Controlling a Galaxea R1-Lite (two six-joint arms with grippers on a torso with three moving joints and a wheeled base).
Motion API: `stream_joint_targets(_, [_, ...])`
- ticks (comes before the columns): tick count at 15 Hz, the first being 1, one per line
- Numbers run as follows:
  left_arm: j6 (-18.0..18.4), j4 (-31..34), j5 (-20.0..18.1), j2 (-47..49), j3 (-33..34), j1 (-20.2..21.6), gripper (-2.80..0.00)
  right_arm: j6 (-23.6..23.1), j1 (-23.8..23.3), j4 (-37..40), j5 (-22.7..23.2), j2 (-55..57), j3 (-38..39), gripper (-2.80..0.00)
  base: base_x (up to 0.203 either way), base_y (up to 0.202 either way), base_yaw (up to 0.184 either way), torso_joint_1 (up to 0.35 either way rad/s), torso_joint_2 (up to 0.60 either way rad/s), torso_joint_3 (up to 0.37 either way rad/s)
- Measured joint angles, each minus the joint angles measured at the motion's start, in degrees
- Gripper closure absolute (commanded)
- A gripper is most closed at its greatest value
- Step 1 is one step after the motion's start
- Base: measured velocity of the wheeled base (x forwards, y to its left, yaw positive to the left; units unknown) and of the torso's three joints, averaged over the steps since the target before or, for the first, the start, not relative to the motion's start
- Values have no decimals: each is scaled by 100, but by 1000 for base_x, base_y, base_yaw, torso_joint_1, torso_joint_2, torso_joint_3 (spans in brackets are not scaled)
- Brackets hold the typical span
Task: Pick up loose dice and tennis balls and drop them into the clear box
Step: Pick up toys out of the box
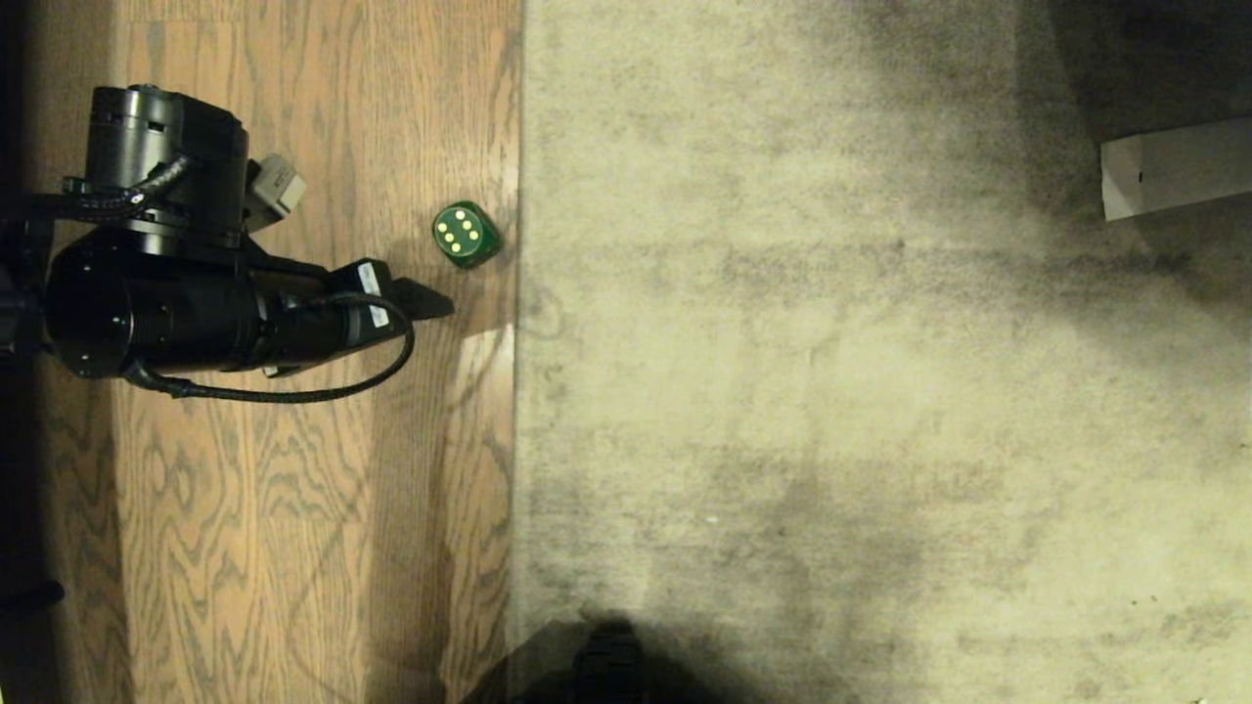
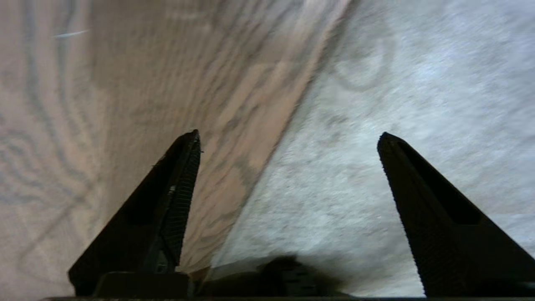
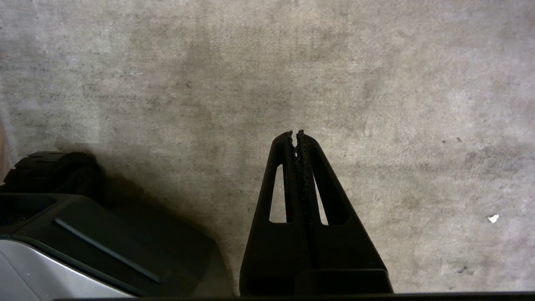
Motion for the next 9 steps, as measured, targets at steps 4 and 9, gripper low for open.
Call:
stream_joint_targets(4, [-75, 89, 13, 174, -381, -141, -280, 2, 0, -2, 2, 0, 0, 0, 0, 0, 0, 0, 0, 0])
stream_joint_targets(9, [-71, 95, 104, 548, -892, -174, -280, 0, 4, -2, 1, 0, 0, 0, 0, 0, 0, 0, 0, 0])
